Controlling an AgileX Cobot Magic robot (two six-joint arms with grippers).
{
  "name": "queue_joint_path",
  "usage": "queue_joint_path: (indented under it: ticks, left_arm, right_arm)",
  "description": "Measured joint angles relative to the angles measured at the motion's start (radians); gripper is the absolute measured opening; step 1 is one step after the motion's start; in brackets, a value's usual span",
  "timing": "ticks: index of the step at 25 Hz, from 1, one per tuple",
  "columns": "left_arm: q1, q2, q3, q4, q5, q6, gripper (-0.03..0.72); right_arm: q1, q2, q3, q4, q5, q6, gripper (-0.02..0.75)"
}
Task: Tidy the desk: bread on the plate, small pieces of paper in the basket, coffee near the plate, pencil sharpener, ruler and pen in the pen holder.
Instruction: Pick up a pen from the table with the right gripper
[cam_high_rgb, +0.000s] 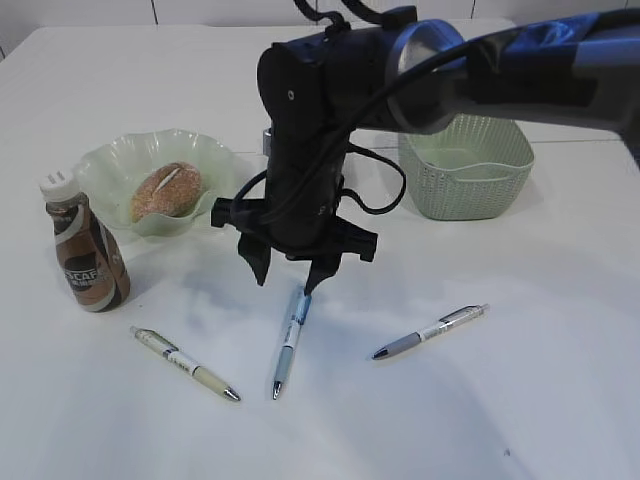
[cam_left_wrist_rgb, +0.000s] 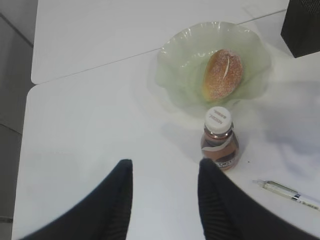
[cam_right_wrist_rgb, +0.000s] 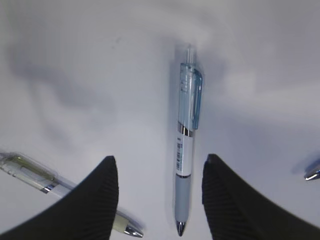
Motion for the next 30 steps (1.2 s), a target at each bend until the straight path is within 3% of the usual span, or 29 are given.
queue_joint_path:
  ticks: [30]
  left_arm:
    - [0.0, 0.0, 0.0, 0.037, 0.019, -0.002, 0.302]
  right_arm:
    - [0.0, 0.113, -0.005, -0.007, -0.003, 0.002, 0.426]
